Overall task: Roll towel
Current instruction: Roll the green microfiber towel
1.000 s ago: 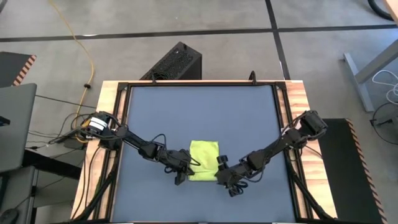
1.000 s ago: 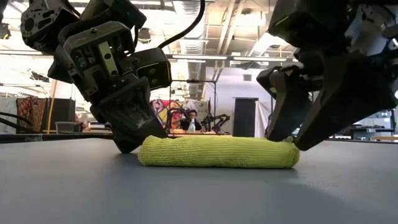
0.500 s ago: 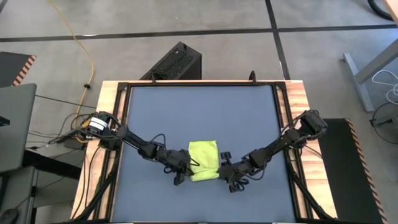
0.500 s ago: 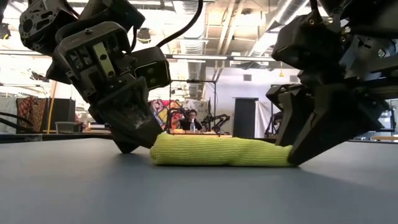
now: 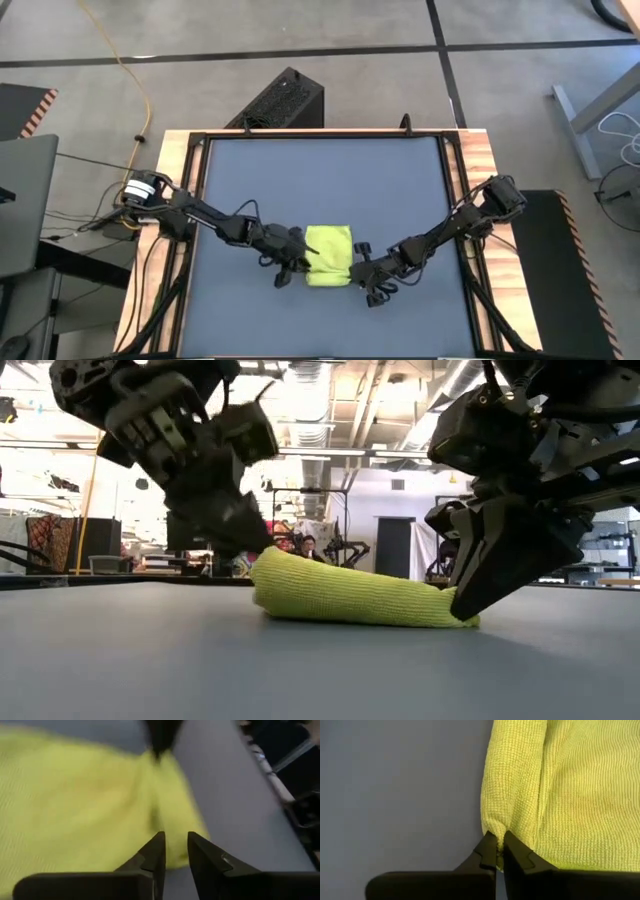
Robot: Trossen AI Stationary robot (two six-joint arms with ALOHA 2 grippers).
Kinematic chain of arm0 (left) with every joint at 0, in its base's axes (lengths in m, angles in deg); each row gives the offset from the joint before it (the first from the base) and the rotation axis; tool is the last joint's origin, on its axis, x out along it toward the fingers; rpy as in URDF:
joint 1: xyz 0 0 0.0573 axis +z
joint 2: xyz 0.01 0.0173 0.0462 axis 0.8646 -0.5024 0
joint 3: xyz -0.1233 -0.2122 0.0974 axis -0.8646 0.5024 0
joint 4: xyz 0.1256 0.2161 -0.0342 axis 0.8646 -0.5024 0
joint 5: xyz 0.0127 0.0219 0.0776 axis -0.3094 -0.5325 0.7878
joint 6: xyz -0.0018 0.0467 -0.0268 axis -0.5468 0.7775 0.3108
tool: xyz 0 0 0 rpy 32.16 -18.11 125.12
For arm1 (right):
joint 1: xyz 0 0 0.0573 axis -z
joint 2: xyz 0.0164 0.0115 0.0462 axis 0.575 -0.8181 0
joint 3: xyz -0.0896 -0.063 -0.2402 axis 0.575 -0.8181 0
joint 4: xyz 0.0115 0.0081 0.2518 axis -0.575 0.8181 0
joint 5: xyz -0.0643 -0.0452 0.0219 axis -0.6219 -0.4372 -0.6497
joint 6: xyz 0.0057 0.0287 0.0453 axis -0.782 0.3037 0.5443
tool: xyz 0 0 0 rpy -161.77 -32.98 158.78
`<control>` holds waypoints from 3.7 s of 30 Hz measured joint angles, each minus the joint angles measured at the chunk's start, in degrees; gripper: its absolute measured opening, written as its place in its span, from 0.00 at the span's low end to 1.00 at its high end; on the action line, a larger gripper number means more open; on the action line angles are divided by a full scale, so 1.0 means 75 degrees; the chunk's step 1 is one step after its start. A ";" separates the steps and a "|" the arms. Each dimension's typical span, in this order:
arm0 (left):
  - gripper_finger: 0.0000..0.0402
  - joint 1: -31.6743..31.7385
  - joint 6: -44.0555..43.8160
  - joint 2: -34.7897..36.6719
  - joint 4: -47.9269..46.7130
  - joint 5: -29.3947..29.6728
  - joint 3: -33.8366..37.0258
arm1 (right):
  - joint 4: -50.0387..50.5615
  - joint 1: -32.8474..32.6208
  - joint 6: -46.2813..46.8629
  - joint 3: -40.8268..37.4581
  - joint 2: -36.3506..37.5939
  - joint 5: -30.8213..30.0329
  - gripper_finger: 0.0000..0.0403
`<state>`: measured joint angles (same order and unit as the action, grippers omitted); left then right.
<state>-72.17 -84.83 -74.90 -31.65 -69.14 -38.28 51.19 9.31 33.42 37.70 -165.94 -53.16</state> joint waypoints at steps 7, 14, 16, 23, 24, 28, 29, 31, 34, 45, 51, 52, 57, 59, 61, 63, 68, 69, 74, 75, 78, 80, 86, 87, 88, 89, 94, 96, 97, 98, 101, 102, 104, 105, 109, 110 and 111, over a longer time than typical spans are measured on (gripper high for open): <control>0.25 -0.0721 0.1660 0.0026 0.0189 0.0125 -0.0012 | -0.0052 0.0269 0.0403 0.0000 -0.0003 0.0483 0.09; 0.32 -0.1054 0.3344 0.0027 0.0191 0.0853 -0.0013 | -0.0083 0.0311 0.0480 0.0000 -0.0006 0.0615 0.09; 0.36 -0.1138 0.3892 -0.0014 0.0196 0.1022 -0.0047 | -0.0082 0.0314 0.0526 0.0000 -0.0007 0.0682 0.09; 0.46 -0.1221 0.5487 -0.0152 -0.1257 0.1622 -0.0705 | -0.0090 0.0352 0.0570 -0.0003 -0.0009 0.0839 0.08; 0.47 -0.1188 0.5648 -0.0202 -0.1416 0.1690 -0.0816 | -0.0089 0.0363 0.0571 -0.0003 -0.0010 0.0844 0.09; 0.47 -0.1138 0.5967 -0.0333 -0.1829 0.1921 -0.1004 | -0.0106 0.0416 0.0662 -0.0003 -0.0015 0.0860 0.09; 0.47 -0.1135 0.6102 -0.0429 -0.1718 0.1914 -0.1077 | -0.0108 0.0416 0.0694 -0.0003 -0.0015 0.0860 0.09; 0.46 -0.1180 0.6342 -0.0513 -0.1770 0.1876 -0.1128 | -0.0114 0.0416 0.0711 -0.0003 -0.0015 0.0857 0.09; 0.44 -0.1269 0.6600 -0.0755 -0.1737 0.1769 -0.1232 | -0.0108 0.0411 0.0739 -0.0003 -0.0015 0.0861 0.09; 0.33 -0.1310 0.6158 -0.1378 -0.1828 0.2170 -0.1444 | -0.0102 0.0410 0.1191 -0.0003 -0.0017 0.0857 0.09; 0.12 -0.1304 0.5061 -0.1413 -0.2074 0.2158 -0.1441 | -0.0093 0.0413 0.1772 -0.0003 -0.0017 0.0992 0.09; 0.07 -0.1304 0.4878 -0.1415 -0.2105 0.2155 -0.1441 | -0.0093 0.0416 0.1880 -0.0003 -0.0017 0.1031 0.09; 0.02 -0.1093 0.3600 -0.1409 -0.2250 0.1442 -0.1430 | -0.0098 0.0422 0.2327 -0.0003 -0.0015 0.1472 0.09; 0.01 -0.0929 0.3070 -0.1404 -0.2200 0.0837 -0.1381 | -0.0105 0.0447 0.2437 -0.0003 -0.0015 0.1731 0.09; 0.01 -0.0742 0.2642 -0.1404 -0.2189 0.0085 -0.1374 | -0.0113 0.0521 0.2603 -0.0003 -0.0017 0.2026 0.09; 0.01 -0.0579 0.2287 -0.1410 -0.2195 -0.0579 -0.1371 | -0.0133 0.0610 0.2808 -0.0003 -0.0020 0.2306 0.08; 0.00 -0.0101 0.1464 -0.1421 -0.2209 -0.2302 -0.1363 | -0.0392 0.0884 0.3389 0.0006 -0.0020 0.2920 0.08; 0.00 -0.0019 0.1314 -0.1421 -0.2219 -0.2533 -0.1360 | -0.0479 0.0946 0.3506 0.0006 -0.0020 0.3018 0.09; 0.00 0.0179 0.0648 -0.1424 -0.2272 -0.3081 -0.1354 | -0.0568 0.1312 0.4633 -0.0003 -0.0020 0.3239 0.08; 0.00 0.0183 0.0534 -0.1424 -0.2290 -0.3078 -0.1348 | -0.0565 0.1372 0.4809 -0.0003 -0.0020 0.3247 0.08; 0.00 0.0180 0.0070 -0.1476 -0.2316 -0.2915 -0.1354 | -0.0474 0.1455 0.5029 -0.0002 -0.0020 0.3336 0.08; 0.00 0.0180 -0.0213 -0.1477 -0.2381 -0.2795 -0.1360 | -0.0333 0.1455 0.5158 0.0000 -0.0020 0.3339 0.08; 0.11 0.0136 -0.0140 -0.1473 -0.2371 -0.2716 -0.1348 | -0.0234 0.1518 0.5727 0.0006 -0.0182 0.3223 0.08; 0.14 0.0136 -0.0111 -0.1470 -0.2388 -0.2772 -0.1348 | -0.0343 0.1533 0.5790 0.0006 -0.0278 0.3241 0.08; 0.17 0.0136 -0.0091 -0.1468 -0.2416 -0.2820 -0.1348 | -0.0467 0.1551 0.5837 0.0006 -0.0371 0.3333 0.08; 0.20 0.0136 -0.0088 -0.1468 -0.2471 -0.2889 -0.1348 | -0.0590 0.1561 0.5888 0.0006 -0.0461 0.3389 0.08; 0.29 0.0172 -0.0115 -0.1456 -0.2643 -0.3662 -0.1348 | -0.0884 0.1561 0.6198 0.0015 -0.0836 0.3395 0.08; 0.30 0.0173 -0.0139 -0.1338 -0.2847 -0.3931 -0.1345 | -0.0878 0.1559 0.6303 0.0017 -0.0857 0.3395 0.08; 0.30 0.0152 -0.0097 -0.1260 -0.3060 -0.4095 -0.1315 | -0.0874 0.1558 0.6378 0.0015 -0.0860 0.3395 0.08; 0.29 0.0130 -0.0046 -0.1153 -0.3209 -0.4122 -0.1322 | -0.0877 0.1559 0.6470 0.0015 -0.0862 0.3395 0.08; 0.26 0.0117 0.0219 -0.0721 -0.4056 -0.3980 -0.1283 | -0.0852 0.1572 0.6713 0.0035 -0.0867 0.3400 0.08; 0.25 0.0127 0.0362 -0.0573 -0.4197 -0.3791 -0.1295 | -0.0854 0.1604 0.6748 0.0034 -0.0871 0.3404 0.08; 0.23 0.0142 0.0626 -0.0186 -0.4554 -0.3386 -0.1316 | -0.0824 0.1667 0.6811 0.0035 -0.0871 0.3431 0.08; 0.22 0.0142 0.0739 -0.0034 -0.4675 -0.3182 -0.1316 | -0.0822 0.1680 0.6833 0.0035 -0.0871 0.3465 0.08; 0.19 0.0127 0.1269 0.0623 -0.4502 -0.2257 -0.1313 | -0.0825 0.1825 0.6968 0.0035 -0.0877 0.3478 0.08; 0.19 0.0127 0.1456 0.0771 -0.4233 -0.1932 -0.1314 | -0.0828 0.1865 0.6977 0.0035 -0.0879 0.3483 0.08; 0.18 0.0101 0.1651 0.0903 -0.3983 -0.1584 -0.1328 | -0.0833 0.1899 0.6994 0.0035 -0.0880 0.3486 0.08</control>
<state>-71.41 -72.45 -68.13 -61.52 -81.02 -48.24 44.94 23.55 85.87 37.97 -172.54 -27.02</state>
